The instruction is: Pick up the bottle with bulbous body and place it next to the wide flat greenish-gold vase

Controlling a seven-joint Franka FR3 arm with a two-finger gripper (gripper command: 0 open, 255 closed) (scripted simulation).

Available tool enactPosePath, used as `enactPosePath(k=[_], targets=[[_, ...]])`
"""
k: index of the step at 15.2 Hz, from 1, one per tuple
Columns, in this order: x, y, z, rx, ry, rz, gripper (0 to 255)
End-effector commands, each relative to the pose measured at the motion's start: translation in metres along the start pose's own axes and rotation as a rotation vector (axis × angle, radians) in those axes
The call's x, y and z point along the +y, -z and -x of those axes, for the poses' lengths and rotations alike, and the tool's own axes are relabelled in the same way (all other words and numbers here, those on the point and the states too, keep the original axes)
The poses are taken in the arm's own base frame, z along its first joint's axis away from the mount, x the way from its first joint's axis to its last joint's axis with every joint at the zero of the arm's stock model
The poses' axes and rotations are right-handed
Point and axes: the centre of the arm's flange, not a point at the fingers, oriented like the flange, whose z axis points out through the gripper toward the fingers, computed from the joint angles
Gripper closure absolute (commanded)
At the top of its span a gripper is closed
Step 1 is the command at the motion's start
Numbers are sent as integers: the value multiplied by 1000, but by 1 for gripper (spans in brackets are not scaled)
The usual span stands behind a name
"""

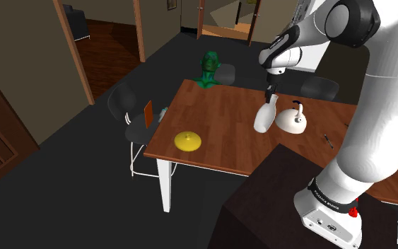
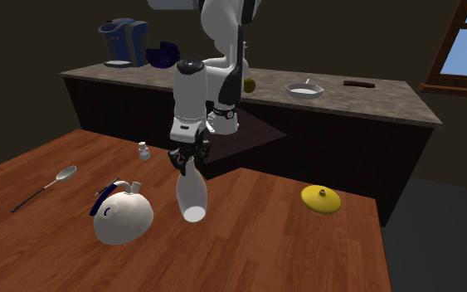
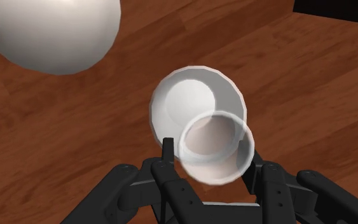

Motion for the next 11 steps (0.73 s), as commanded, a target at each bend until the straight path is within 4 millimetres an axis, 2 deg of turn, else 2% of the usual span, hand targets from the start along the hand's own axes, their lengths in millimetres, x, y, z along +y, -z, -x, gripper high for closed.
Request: enactPosePath(k=[1, 11], targets=[[0, 11, 1, 0, 0, 0, 255], [1, 63, 9, 0, 0, 0, 255]])
